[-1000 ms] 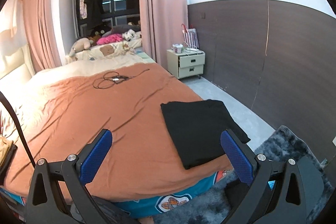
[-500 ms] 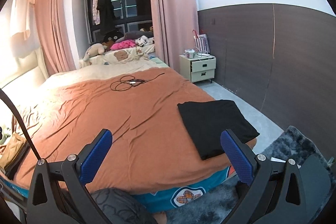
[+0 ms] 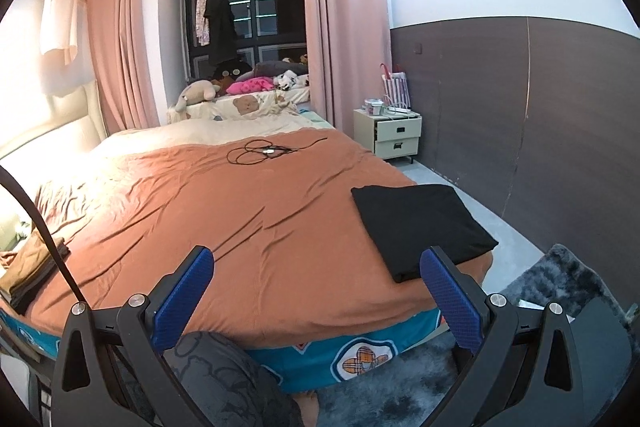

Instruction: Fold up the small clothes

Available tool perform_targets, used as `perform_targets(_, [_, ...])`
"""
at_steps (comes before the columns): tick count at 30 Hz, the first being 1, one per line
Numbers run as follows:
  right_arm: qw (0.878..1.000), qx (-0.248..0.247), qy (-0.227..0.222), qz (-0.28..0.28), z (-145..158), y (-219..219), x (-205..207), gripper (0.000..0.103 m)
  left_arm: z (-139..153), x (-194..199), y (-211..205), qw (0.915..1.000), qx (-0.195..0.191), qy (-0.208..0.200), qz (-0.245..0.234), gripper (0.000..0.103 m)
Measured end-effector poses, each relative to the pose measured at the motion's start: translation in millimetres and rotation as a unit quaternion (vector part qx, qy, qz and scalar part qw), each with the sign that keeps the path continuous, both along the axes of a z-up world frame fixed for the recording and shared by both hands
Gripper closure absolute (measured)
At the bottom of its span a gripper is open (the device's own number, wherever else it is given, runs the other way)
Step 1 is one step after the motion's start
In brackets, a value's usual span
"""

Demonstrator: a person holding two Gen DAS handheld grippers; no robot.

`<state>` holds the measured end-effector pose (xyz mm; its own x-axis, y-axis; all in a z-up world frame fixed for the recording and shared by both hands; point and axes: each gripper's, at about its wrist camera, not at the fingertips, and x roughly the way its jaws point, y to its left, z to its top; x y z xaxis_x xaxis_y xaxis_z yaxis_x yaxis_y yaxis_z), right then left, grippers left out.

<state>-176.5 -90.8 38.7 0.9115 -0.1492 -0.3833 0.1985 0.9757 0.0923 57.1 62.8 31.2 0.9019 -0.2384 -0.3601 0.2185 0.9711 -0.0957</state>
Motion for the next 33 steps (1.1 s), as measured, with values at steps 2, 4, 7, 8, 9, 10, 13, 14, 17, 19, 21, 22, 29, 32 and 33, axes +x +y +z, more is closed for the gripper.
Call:
perform_targets(2, [1.000,0.003,-0.002,0.003,-1.9,1.5,-4.8,0.000,-2.8,-7.5,0.4,1.0000,-0.002,-0.003,0.000,0.000])
perform_targets(4, [1.000,0.003,-0.003,0.005,-5.6,6.6,-10.7,0.000,-6.8,-16.3,-1.0,1.0000,-0.003,-0.005,0.002,0.000])
perform_targets(7, [1.000,0.004,0.000,0.012,-10.8,12.1,-18.6,0.000,-13.0,-27.1,-2.7,0.9999,0.004,-0.008,0.008,0.000])
perform_targets(8, [1.000,0.003,0.002,0.015,-12.6,13.0,-21.3,0.000,-15.8,-31.0,-2.8,0.9999,0.005,-0.008,0.009,0.000])
perform_targets(9, [1.000,0.002,0.003,0.018,-14.4,13.8,-24.7,0.000,-19.6,-35.8,-3.5,0.9999,0.005,-0.007,0.009,0.000])
perform_targets(10, [1.000,0.003,0.004,0.019,-15.1,14.3,-27.1,0.000,-22.4,-38.4,-3.5,0.9999,0.005,-0.006,0.010,0.000])
perform_targets(13, [1.000,0.000,0.006,0.022,-17.7,17.3,-36.3,0.000,-32.5,-48.5,-3.9,0.9998,0.007,-0.005,0.017,0.000])
perform_targets(14, [1.000,-0.001,0.006,0.025,-18.5,17.2,-39.4,0.000,-34.1,-49.7,-4.4,0.9998,0.008,-0.005,0.018,0.000])
perform_targets(17, [1.000,-0.007,0.007,0.029,-21.5,21.8,-48.0,0.000,-43.2,-58.4,-3.3,0.9997,0.007,-0.007,0.023,0.000])
perform_targets(19, [0.999,-0.016,0.009,0.029,-24.8,28.0,-52.8,0.000,-49.2,-62.8,-2.9,0.9997,0.005,-0.007,0.025,0.000])
perform_targets(21, [0.999,-0.023,0.012,0.024,-28.7,30.7,-55.7,0.000,-53.5,-63.1,-3.4,0.9997,0.002,-0.004,0.023,0.000])
perform_targets(22, [0.999,-0.021,0.014,0.026,-30.6,30.7,-56.8,0.000,-56.3,-64.2,-3.8,0.9998,0.000,-0.003,0.020,0.000])
perform_targets(29, [0.999,-0.022,0.018,0.030,-33.1,38.0,-60.3,0.000,-65.7,-71.3,-7.7,0.9998,0.003,-0.003,0.022,0.000])
perform_targets(32, [0.999,-0.019,0.017,0.029,-32.9,38.8,-59.9,0.000,-65.5,-75.5,-6.5,0.9997,0.000,-0.007,0.025,0.000])
perform_targets(33, [0.999,-0.017,0.017,0.029,-32.7,39.8,-59.9,0.000,-65.2,-76.4,-5.8,0.9997,-0.001,-0.008,0.025,0.000])
